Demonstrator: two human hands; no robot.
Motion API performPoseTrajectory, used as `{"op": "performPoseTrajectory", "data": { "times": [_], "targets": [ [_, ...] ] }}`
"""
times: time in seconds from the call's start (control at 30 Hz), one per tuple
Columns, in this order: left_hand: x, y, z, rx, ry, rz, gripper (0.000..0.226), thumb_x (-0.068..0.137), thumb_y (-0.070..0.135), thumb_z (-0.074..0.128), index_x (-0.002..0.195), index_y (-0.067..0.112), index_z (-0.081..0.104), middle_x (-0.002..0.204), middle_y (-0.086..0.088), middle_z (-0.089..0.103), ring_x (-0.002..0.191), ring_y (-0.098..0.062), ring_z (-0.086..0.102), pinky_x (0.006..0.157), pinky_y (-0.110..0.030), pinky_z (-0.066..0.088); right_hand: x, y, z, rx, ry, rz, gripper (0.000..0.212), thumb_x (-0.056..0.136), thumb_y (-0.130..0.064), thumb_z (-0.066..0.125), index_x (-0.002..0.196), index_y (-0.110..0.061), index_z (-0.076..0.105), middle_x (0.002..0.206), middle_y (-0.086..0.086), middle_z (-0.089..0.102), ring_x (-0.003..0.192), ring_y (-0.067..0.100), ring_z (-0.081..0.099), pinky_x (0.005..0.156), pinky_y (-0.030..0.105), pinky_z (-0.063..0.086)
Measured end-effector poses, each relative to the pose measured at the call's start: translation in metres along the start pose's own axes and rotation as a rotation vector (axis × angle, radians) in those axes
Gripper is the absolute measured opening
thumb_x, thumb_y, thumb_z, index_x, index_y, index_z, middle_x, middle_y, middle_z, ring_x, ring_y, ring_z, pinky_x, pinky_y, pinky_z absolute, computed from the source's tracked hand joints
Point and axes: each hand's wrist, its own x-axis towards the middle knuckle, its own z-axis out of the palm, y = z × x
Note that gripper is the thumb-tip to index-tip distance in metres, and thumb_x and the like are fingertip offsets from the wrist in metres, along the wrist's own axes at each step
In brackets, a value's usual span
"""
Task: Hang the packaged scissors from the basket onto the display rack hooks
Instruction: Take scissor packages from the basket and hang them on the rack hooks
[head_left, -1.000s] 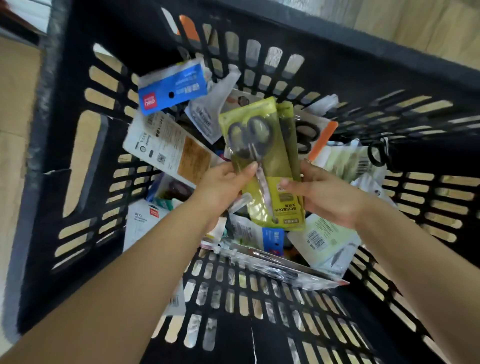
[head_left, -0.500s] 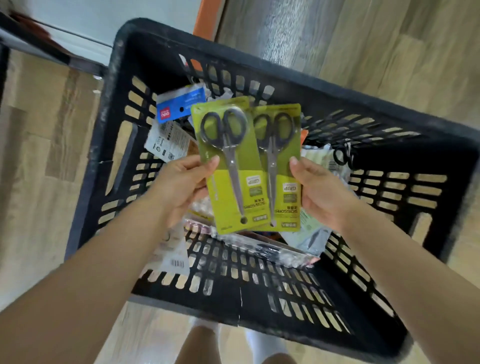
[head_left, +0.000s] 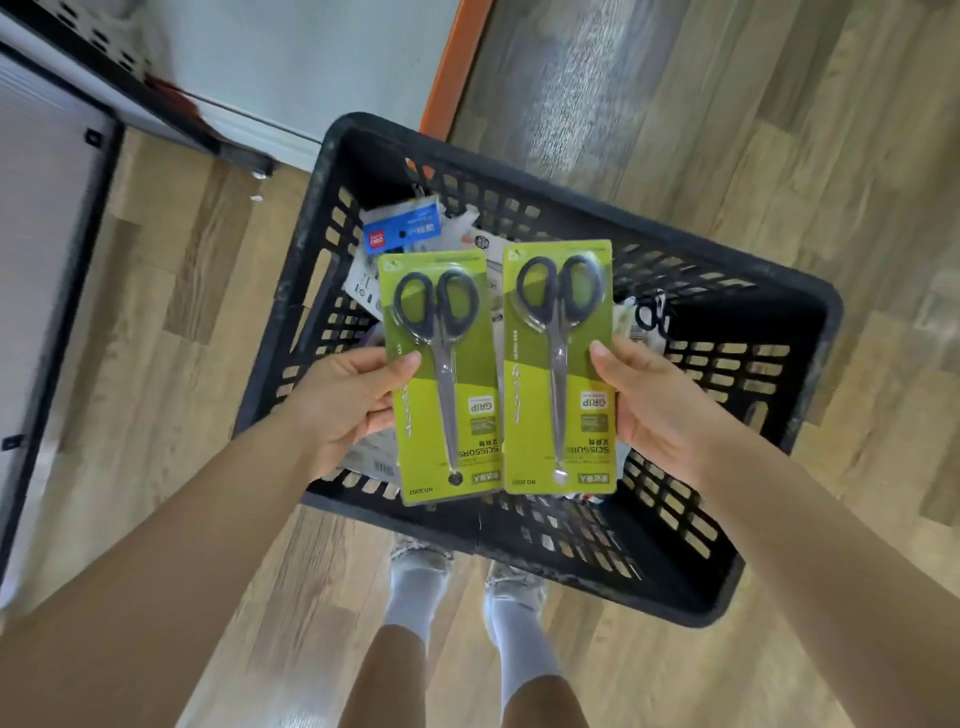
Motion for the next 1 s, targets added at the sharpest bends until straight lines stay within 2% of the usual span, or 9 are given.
{"op": "performPoseTrajectory", "data": {
  "times": [0.1, 0.17, 0.23, 0.37, 0.57, 0.63, 0.83, 0.93, 1.0],
  "targets": [
    [-0.006, 0.003, 0.002, 0.011, 0.015, 0.007, 0.047, 0.069, 0.027, 0.068, 0.114, 0.011, 0.066, 0.111, -0.007, 0.069, 0.107, -0.024, 0.062, 0.102, -0.042, 0.044, -0.016, -0.002, -0.002, -0.023, 0.0, -0.017, 0.028, 0.1, -0.015, 0.04, 0.119, -0.014, 0.059, 0.106, 0.005, 0.07, 0.097, 0.02, 0.065, 0.092, 0.045, 0.05],
    [-0.014, 0.003, 0.004, -0.004, 0.018, 0.014, 0.052, 0.067, 0.027, 0.067, 0.116, 0.009, 0.065, 0.119, -0.011, 0.066, 0.114, -0.028, 0.059, 0.102, -0.044, 0.044, -0.026, -0.002, -0.004, -0.026, -0.012, -0.016, 0.028, 0.1, -0.014, 0.038, 0.119, -0.016, 0.059, 0.105, 0.005, 0.07, 0.095, 0.02, 0.065, 0.088, 0.043, 0.052],
    [-0.022, 0.004, 0.002, -0.013, 0.01, 0.028, 0.043, 0.072, 0.024, 0.066, 0.112, 0.007, 0.065, 0.11, -0.012, 0.069, 0.104, -0.025, 0.064, 0.096, -0.04, 0.05, -0.036, -0.005, -0.005, -0.036, -0.01, -0.005, 0.027, 0.1, -0.013, 0.038, 0.117, -0.016, 0.059, 0.105, 0.006, 0.07, 0.095, 0.021, 0.066, 0.083, 0.042, 0.054],
    [-0.048, 0.011, -0.006, -0.058, 0.016, 0.095, 0.013, 0.09, 0.01, 0.055, 0.097, 0.004, 0.064, 0.064, 0.002, 0.07, 0.053, -0.006, 0.064, 0.07, -0.025, 0.058, -0.064, -0.019, 0.001, -0.035, -0.023, -0.008, 0.025, 0.1, -0.013, 0.039, 0.111, -0.016, 0.061, 0.102, 0.007, 0.071, 0.093, 0.021, 0.067, 0.076, 0.039, 0.052],
    [-0.128, 0.073, -0.022, -0.146, 0.058, 0.248, 0.009, 0.087, 0.01, 0.058, 0.087, 0.005, 0.066, 0.069, -0.005, 0.071, 0.055, -0.012, 0.067, 0.052, -0.023, 0.056, -0.13, -0.084, 0.047, -0.098, -0.091, -0.134, 0.024, 0.099, -0.013, 0.041, 0.108, -0.013, 0.063, 0.096, 0.007, 0.072, 0.087, 0.021, 0.067, 0.081, 0.042, 0.052],
    [-0.171, 0.104, -0.029, -0.129, 0.046, 0.326, 0.016, 0.078, 0.022, 0.069, 0.082, 0.006, 0.069, 0.069, -0.01, 0.067, 0.054, -0.016, 0.062, 0.049, -0.024, 0.053, -0.161, -0.114, 0.073, -0.12, -0.134, -0.2, 0.023, 0.098, -0.013, 0.041, 0.105, -0.013, 0.063, 0.096, 0.007, 0.073, 0.086, 0.021, 0.067, 0.087, 0.047, 0.05],
    [-0.324, 0.179, -0.058, -0.187, 0.132, 0.512, 0.027, 0.063, 0.032, 0.077, 0.08, 0.012, 0.076, 0.089, -0.019, 0.051, 0.079, -0.026, 0.042, 0.07, -0.038, 0.036, -0.277, -0.196, 0.158, -0.277, -0.315, -0.413, 0.027, 0.1, -0.015, 0.04, 0.117, -0.014, 0.061, 0.111, 0.009, 0.07, 0.105, 0.029, 0.065, 0.095, 0.053, 0.046],
    [-0.408, 0.209, -0.073, -0.233, 0.193, 0.654, 0.039, 0.057, 0.036, 0.079, 0.084, 0.008, 0.076, 0.098, -0.027, 0.058, 0.091, -0.034, 0.045, 0.085, -0.052, 0.036, -0.338, -0.231, 0.205, -0.343, -0.366, -0.543, 0.025, 0.098, -0.013, 0.043, 0.112, -0.011, 0.063, 0.099, 0.01, 0.072, 0.09, 0.028, 0.069, 0.083, 0.047, 0.052],
    [-0.461, 0.222, -0.083, -0.247, 0.262, 0.749, 0.031, 0.063, 0.03, 0.074, 0.082, 0.005, 0.075, 0.094, -0.022, 0.067, 0.087, -0.03, 0.056, 0.09, -0.048, 0.043, -0.381, -0.25, 0.236, -0.402, -0.352, -0.664, 0.021, 0.097, -0.013, 0.046, 0.107, -0.011, 0.064, 0.079, 0.004, 0.072, 0.069, 0.02, 0.069, 0.068, 0.035, 0.053]
  ]
}}
